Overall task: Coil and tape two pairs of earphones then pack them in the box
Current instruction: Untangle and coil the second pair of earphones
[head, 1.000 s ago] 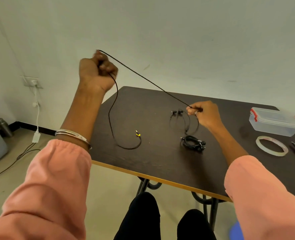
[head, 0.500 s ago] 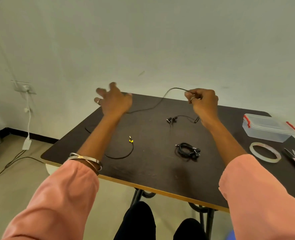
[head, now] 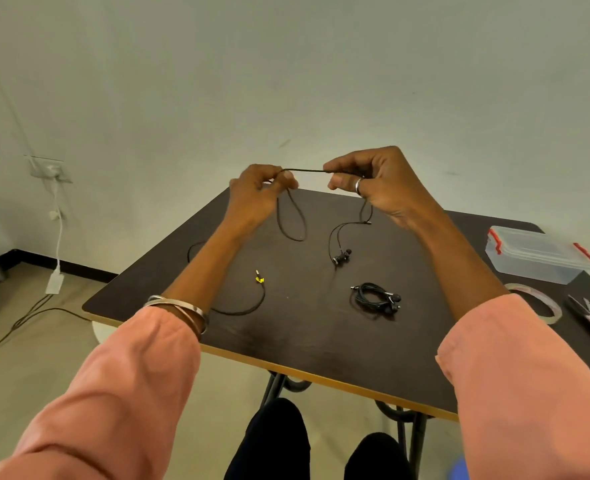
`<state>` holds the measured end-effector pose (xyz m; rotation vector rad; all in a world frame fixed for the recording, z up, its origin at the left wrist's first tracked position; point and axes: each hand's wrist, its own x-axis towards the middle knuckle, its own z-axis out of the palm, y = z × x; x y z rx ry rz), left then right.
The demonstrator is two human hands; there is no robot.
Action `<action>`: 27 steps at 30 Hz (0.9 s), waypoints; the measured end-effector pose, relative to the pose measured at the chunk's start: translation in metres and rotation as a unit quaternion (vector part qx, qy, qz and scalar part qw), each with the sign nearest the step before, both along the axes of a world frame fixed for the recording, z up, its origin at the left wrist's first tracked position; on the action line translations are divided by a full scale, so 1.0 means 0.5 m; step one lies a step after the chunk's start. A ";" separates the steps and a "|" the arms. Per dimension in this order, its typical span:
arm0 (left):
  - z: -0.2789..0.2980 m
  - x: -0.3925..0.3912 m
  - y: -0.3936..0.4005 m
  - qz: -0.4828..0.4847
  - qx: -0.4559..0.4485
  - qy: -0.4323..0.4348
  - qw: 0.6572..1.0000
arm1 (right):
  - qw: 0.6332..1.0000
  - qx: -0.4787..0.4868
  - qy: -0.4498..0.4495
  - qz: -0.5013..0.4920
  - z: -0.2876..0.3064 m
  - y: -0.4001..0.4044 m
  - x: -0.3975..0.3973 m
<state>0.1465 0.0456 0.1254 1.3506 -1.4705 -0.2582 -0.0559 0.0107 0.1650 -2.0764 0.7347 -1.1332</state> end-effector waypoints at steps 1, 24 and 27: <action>0.002 0.011 0.002 0.002 -0.012 0.032 0.999 | 1.000 0.019 0.001 -0.006 -0.006 -0.006 -0.006; 0.125 0.050 0.015 0.000 -0.058 0.492 0.868 | 0.989 0.057 0.041 -0.134 -0.132 -0.069 -0.027; 0.127 0.055 0.011 0.010 -0.052 0.517 0.854 | 0.947 -0.035 0.292 -0.133 -0.123 -0.075 -0.026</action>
